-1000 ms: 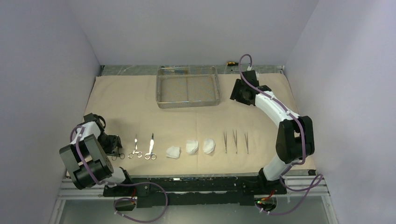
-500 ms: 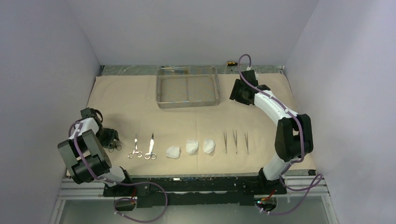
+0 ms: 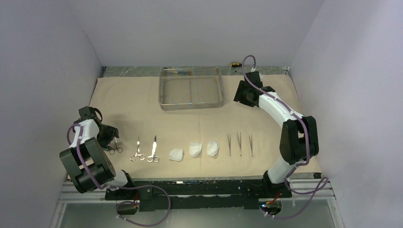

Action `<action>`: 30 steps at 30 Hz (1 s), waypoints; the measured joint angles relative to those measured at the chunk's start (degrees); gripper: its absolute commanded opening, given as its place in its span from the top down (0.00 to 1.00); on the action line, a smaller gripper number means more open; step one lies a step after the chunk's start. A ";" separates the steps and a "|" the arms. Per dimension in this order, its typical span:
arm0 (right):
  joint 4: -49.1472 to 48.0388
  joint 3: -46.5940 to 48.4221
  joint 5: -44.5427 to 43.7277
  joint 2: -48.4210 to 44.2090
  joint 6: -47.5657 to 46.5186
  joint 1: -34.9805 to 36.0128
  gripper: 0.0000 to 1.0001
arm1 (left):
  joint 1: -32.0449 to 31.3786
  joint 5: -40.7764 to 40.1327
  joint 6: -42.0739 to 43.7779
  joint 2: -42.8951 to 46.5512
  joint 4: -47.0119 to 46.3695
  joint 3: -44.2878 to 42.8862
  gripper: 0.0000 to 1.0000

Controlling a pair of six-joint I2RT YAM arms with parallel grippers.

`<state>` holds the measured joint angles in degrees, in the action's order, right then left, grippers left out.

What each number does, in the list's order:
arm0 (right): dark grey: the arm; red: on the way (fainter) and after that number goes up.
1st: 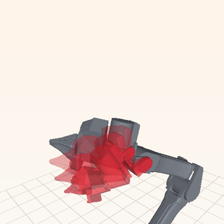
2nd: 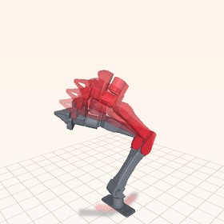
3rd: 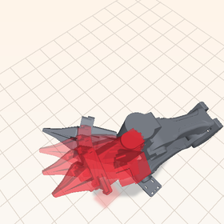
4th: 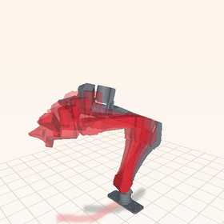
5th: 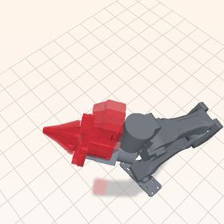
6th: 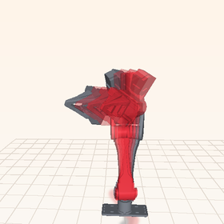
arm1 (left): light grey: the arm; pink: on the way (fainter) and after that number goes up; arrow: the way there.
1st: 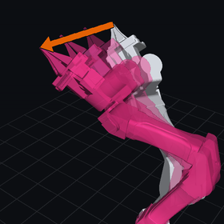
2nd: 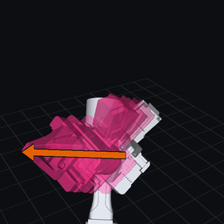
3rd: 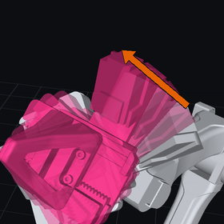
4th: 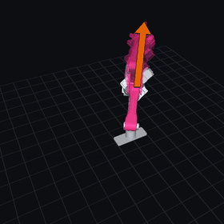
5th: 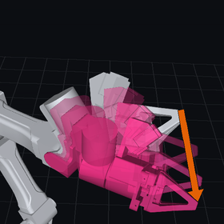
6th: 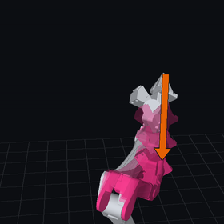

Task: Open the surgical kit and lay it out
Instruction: Adjust the medical item in the surgical kit.

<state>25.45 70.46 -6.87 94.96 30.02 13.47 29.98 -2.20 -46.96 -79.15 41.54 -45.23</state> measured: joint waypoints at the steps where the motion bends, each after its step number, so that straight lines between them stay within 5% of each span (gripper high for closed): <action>1: 0.00 0.00 0.02 0.00 0.04 0.00 0.45 | 0.00 -0.20 0.28 0.26 0.31 -0.63 0.40; 11: 0.00 0.00 0.17 0.00 0.17 0.00 0.45 | -0.33 0.59 5.79 -8.22 -3.08 -8.70 0.35; 17: 0.02 0.00 0.15 0.02 0.17 -0.09 0.45 | -0.37 3.98 10.32 -19.12 -5.29 -14.56 0.49; 30: 1.05 0.92 -0.07 0.72 0.24 -0.28 0.46 | -1.84 8.37 11.61 -20.04 -8.55 -14.75 0.59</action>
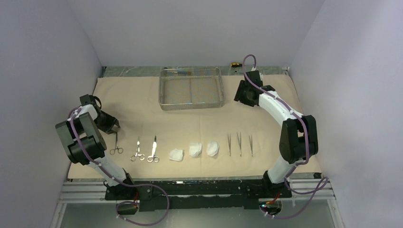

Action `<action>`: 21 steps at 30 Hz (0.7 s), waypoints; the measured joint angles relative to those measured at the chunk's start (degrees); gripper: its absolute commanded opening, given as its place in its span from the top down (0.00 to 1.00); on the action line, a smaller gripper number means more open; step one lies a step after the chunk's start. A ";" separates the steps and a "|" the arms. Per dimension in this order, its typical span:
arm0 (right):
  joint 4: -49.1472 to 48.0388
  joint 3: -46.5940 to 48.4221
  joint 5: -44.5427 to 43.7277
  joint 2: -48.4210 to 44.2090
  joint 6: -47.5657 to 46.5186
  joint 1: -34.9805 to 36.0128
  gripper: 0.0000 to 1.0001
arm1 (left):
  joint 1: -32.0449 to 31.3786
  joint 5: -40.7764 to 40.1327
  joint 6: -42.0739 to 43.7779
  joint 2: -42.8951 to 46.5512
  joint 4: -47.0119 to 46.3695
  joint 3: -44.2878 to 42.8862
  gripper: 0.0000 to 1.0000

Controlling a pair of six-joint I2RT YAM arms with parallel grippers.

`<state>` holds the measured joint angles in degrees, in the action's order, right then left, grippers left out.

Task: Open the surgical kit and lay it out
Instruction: Adjust the medical item in the surgical kit.

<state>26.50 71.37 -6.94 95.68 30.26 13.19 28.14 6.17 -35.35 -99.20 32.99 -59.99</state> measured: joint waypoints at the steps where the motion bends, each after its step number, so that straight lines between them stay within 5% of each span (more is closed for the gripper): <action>1: 0.00 0.11 0.02 0.02 0.02 0.00 0.46 | -0.28 0.00 -0.07 0.31 0.00 0.37 0.59; 12: 0.04 0.28 0.07 0.74 0.44 -0.02 0.47 | -1.44 -1.49 -0.70 4.50 2.16 4.74 0.58; 21: 0.09 0.28 0.59 0.74 1.07 -0.02 0.45 | -1.53 -2.80 -0.17 6.10 5.62 1.60 0.46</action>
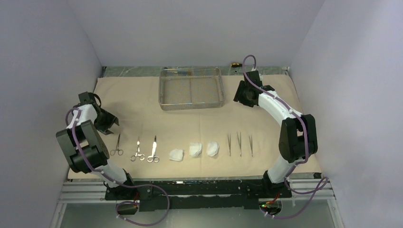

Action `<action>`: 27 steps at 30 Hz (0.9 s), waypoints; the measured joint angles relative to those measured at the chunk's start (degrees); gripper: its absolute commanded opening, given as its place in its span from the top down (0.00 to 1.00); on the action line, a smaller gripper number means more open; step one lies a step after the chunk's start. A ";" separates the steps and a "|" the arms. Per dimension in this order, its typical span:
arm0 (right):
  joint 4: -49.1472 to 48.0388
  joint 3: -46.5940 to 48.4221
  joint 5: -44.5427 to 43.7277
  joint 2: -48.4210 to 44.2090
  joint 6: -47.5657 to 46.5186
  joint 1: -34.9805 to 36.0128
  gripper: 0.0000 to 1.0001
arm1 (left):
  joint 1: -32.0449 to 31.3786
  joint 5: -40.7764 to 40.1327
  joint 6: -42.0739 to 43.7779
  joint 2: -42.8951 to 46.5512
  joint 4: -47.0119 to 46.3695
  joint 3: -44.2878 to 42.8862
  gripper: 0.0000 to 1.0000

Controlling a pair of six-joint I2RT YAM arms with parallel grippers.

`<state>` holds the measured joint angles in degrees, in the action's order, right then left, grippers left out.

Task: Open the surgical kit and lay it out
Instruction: Adjust the medical item in the surgical kit, then reset both arms

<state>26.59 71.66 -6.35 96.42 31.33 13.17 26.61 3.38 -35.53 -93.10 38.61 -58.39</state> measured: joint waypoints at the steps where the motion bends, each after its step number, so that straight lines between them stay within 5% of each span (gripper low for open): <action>1: 0.09 0.00 0.04 -0.04 0.07 0.00 0.44 | -0.11 -0.24 -0.02 0.85 0.42 -0.81 0.44; 13: 1.33 -4.72 -1.66 -18.56 0.26 -0.02 0.22 | -8.68 -4.04 -1.09 20.13 9.86 -18.14 0.02; 20: 7.58 -9.66 -9.22 -37.68 -1.73 -0.02 0.02 | -12.85 -4.44 -1.09 33.14 18.38 -22.53 0.01; 27: 16.83 -8.46 -15.34 -51.76 -4.61 -0.02 0.01 | -12.81 -2.78 -0.90 46.18 29.68 -26.38 0.01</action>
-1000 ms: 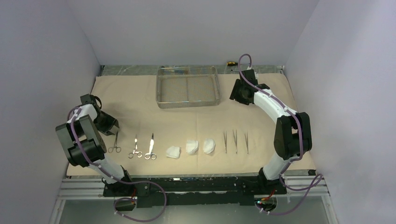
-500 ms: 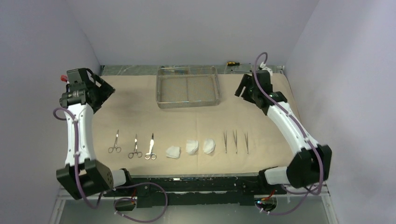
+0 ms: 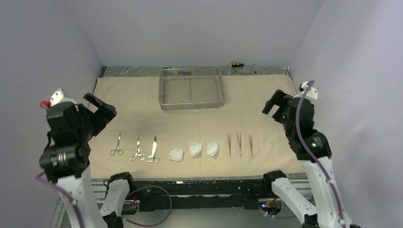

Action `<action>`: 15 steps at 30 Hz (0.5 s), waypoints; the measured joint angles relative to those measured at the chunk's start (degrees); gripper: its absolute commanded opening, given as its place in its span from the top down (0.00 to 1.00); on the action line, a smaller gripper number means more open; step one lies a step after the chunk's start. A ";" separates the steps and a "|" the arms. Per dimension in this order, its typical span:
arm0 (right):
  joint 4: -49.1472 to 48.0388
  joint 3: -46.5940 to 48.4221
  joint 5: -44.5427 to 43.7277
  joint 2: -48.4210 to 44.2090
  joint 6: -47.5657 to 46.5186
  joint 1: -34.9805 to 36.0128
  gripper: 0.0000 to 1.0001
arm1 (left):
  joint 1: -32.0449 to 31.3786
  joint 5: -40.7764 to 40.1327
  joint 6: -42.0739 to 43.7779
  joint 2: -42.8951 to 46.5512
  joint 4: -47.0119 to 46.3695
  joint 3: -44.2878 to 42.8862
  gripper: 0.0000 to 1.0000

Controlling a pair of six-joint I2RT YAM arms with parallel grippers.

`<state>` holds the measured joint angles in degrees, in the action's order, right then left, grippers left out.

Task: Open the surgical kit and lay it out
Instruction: Reset both arms

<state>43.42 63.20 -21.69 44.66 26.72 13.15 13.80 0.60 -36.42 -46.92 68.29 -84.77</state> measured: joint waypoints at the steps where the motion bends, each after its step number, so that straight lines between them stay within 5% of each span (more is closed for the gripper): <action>1: 1.40 0.74 -0.50 -1.33 -0.26 0.00 0.01 | 0.00 0.00 0.09 1.27 1.38 -0.98 0.01; 15: 10.60 14.56 -1.51 -9.64 -4.98 -0.04 0.01 | 0.00 -2.21 5.62 12.11 15.58 -17.92 0.01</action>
<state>54.02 77.76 -23.20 35.03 21.74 13.10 13.80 -1.61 -30.81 -34.81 83.88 -102.69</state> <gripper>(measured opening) 0.991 0.994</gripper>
